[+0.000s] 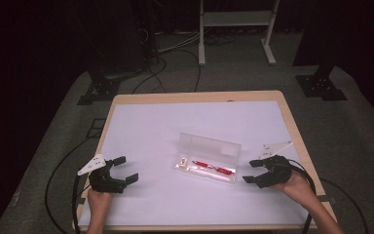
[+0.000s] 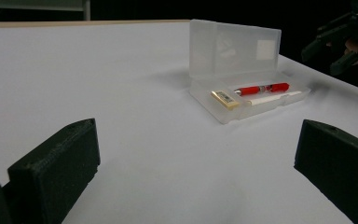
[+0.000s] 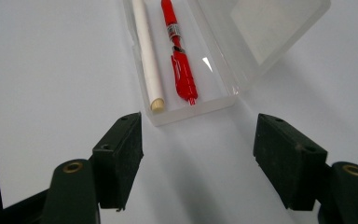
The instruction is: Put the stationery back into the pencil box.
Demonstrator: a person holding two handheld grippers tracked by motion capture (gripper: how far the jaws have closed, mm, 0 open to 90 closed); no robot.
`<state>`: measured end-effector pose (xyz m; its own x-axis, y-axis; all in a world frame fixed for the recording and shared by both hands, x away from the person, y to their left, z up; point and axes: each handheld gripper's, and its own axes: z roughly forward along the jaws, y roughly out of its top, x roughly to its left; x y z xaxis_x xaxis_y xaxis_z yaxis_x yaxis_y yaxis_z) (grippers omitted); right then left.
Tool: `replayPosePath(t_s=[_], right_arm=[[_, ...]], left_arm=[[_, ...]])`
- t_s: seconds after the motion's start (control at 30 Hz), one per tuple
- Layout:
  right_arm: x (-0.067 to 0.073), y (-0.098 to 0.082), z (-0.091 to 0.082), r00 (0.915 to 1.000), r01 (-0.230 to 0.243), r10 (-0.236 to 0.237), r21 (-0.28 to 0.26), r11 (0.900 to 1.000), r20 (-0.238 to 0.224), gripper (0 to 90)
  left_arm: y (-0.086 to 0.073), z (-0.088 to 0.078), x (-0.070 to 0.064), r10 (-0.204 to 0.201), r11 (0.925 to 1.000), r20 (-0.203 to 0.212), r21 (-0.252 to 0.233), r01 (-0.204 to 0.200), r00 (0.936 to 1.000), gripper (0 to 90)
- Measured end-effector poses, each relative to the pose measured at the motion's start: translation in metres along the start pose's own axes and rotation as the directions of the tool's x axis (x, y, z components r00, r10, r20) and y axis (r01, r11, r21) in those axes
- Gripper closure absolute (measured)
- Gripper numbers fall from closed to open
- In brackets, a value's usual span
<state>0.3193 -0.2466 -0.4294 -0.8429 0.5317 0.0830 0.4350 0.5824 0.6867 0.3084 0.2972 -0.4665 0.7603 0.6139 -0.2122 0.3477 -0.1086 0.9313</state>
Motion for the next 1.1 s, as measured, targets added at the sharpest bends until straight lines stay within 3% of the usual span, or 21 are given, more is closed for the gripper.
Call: replayPosePath(t_s=[0.63, 1.1], right_arm=[[-0.001, -0.026, -0.006, 0.9992, -0.038, 0.039, -0.012, 0.999, 0.011, 31.7], [0.006, -0.04, -0.012, 0.9982, -0.059, 0.06, -0.031, 0.998, 0.01, 31.4]], left_arm=[[0.0, 0.0, 0.0, 0.001, 1.0, 0.0, 0.001, -0.001, 1.0, 0.0], [0.0, 0.0, -0.001, 0.002, 1.0, 0.0, 0.002, -0.002, 1.0, 0.0]])
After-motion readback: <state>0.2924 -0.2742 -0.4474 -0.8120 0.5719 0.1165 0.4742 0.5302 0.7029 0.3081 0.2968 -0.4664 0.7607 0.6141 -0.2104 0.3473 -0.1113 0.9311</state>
